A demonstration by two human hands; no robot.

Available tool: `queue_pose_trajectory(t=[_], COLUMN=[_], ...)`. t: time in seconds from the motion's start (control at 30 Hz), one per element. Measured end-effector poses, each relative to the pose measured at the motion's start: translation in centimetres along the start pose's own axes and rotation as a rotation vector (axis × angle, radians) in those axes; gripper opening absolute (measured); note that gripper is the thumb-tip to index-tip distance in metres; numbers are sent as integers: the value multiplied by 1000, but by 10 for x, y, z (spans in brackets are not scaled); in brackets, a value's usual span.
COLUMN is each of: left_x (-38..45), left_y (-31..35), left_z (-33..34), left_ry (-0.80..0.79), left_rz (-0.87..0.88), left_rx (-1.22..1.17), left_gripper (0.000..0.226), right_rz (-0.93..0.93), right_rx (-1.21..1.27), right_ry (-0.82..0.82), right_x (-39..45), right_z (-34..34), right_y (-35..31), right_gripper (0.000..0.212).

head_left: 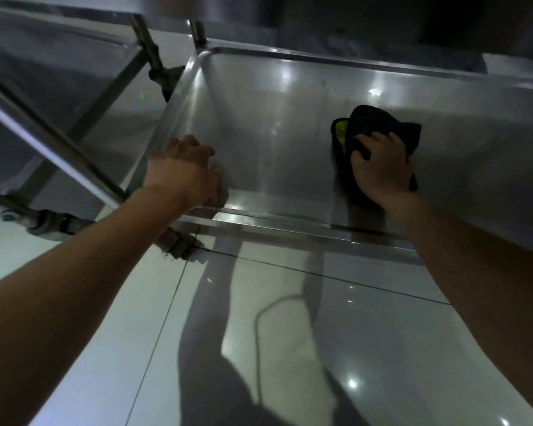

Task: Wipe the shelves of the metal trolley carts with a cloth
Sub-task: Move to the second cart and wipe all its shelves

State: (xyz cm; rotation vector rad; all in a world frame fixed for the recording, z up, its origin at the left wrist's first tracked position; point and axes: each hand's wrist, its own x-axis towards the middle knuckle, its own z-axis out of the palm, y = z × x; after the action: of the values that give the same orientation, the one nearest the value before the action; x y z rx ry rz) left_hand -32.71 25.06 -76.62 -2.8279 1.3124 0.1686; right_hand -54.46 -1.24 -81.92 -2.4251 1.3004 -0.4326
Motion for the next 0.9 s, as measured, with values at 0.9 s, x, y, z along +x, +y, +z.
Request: queue_pose_trajectory(t=[0.9], left_x=[-79], left_y=[-56], left_z=[-5], left_ry=[-78], left_rz=[265], left_rx=[259], left_gripper=[57], right_rz=[-564], right_rx=[26], right_ry=[-355], right_x=[-58], right_z=[108], right_y=[-236], right_gripper=[39])
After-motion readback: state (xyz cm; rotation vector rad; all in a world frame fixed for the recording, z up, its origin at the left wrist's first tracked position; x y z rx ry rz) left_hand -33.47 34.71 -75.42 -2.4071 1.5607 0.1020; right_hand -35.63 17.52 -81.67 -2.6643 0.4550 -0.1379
